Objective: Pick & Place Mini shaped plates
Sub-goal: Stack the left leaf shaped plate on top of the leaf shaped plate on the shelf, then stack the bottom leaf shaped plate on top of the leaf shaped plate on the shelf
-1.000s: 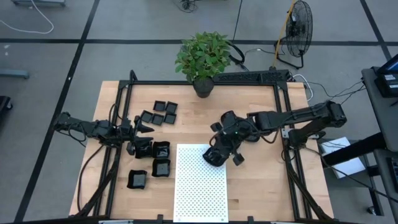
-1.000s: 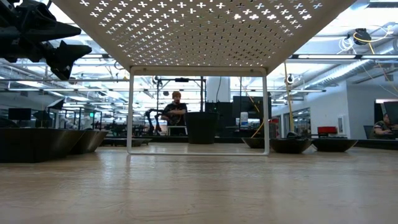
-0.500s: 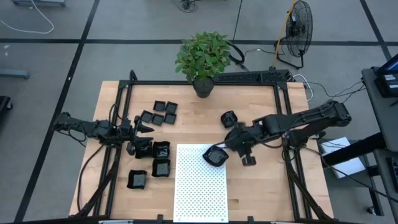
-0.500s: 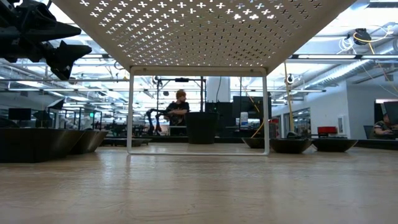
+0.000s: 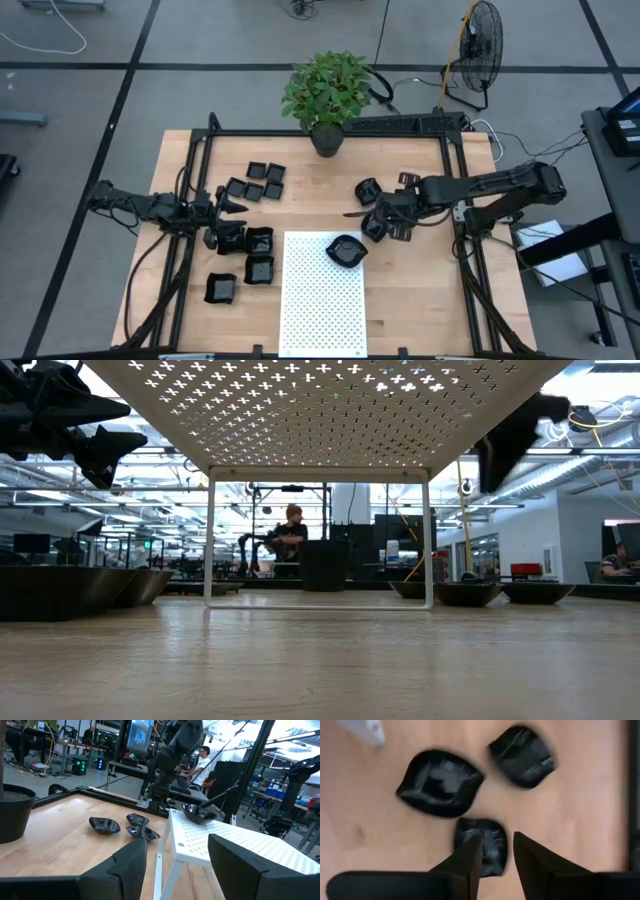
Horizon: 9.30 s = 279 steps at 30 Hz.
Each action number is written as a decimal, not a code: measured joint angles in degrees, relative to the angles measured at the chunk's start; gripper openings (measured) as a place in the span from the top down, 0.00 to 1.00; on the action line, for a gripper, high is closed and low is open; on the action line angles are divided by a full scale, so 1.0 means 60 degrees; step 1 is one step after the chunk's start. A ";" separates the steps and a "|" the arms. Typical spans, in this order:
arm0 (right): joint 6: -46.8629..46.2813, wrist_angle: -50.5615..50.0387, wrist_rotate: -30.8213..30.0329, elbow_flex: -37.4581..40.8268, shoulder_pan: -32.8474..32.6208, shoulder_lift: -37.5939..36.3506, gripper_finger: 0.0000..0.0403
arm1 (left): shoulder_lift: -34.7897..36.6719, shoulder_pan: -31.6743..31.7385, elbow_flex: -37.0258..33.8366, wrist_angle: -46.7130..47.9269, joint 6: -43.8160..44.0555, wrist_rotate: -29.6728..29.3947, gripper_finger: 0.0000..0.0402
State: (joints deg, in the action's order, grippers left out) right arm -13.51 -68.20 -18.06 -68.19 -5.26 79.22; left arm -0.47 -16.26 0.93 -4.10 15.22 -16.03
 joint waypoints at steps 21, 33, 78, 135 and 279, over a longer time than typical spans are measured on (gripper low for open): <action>-0.0869 0.3989 0.1544 0.5262 0.0234 -0.3053 0.74 | 0.0000 0.0002 0.0000 0.0001 0.0004 0.0004 0.47; -0.0721 0.5713 0.1562 0.6543 -0.0157 -0.3435 0.74 | 0.0000 -0.0002 0.0000 0.0001 0.0001 0.0003 0.47; -0.0741 0.5867 0.1278 0.6660 -0.0229 -0.2918 0.83 | 0.0000 -0.0001 0.0002 0.0002 0.0002 0.0004 0.47; -0.0015 1.0019 0.1247 0.6660 -0.0229 -0.5026 1.00 | 0.0000 0.0000 0.0000 0.0002 0.0002 0.0004 0.47; -0.6610 0.1085 -0.4132 0.1260 -0.2980 -0.0970 0.59 | 0.0000 0.0002 0.0000 0.0002 0.0002 0.0002 0.47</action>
State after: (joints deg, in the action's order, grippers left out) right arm -53.17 -61.69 -42.85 -60.63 -23.14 73.40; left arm -0.47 -16.25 0.93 -4.09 15.23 -16.02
